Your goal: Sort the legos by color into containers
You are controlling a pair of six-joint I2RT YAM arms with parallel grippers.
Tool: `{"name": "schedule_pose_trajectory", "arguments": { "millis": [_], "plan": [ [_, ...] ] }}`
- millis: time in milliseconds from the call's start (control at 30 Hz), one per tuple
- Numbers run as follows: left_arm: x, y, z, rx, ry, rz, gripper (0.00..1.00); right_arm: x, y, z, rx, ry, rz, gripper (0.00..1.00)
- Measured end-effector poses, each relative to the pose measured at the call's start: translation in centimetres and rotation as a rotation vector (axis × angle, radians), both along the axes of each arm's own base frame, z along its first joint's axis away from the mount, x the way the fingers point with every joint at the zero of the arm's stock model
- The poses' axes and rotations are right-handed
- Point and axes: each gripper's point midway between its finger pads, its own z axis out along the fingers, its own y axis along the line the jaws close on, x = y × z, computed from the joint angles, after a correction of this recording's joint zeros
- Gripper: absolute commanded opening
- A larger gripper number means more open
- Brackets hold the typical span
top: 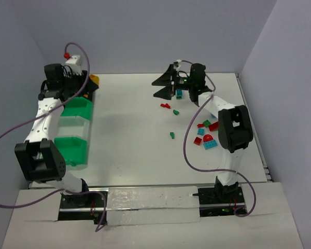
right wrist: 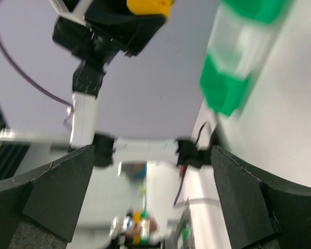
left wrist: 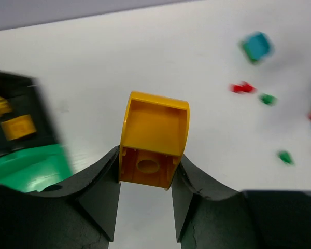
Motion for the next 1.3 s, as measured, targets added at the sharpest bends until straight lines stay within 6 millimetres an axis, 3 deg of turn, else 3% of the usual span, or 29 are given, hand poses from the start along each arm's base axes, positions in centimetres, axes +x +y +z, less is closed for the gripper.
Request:
{"name": "schedule_pose_trajectory", "arguments": {
  "millis": [100,200,367,467,767,1067,1300],
  "plan": [
    [3.4,6.4,-1.2,0.073,0.049,0.182,0.0,3.4,-2.6,-1.4,-0.126,-0.04,-0.124,1.0],
    [6.5,11.0,-2.7,0.148,0.086,0.313,0.0,5.6,-4.5,-1.5,-0.296,-0.172,-0.23,1.0],
    [10.4,17.0,-5.7,0.245,0.15,0.479,0.0,4.0,-7.3,-0.6,-0.528,-0.365,-0.289,1.0],
    [12.2,18.9,-7.0,0.289,0.163,0.533,0.0,3.3,-8.8,-0.4,-0.63,-0.45,-0.31,1.0],
    [15.1,21.1,-10.2,0.341,0.207,0.598,0.0,2.7,-12.5,-3.3,-0.876,-0.532,-0.341,1.0],
    [14.0,21.4,-13.4,0.364,0.284,0.609,0.07,2.9,-14.1,-4.5,-0.967,-0.54,-0.351,1.0],
    [13.8,21.4,-13.9,0.367,0.297,0.607,0.19,3.0,-14.2,-4.6,-0.972,-0.542,-0.353,1.0]
  ]
}}
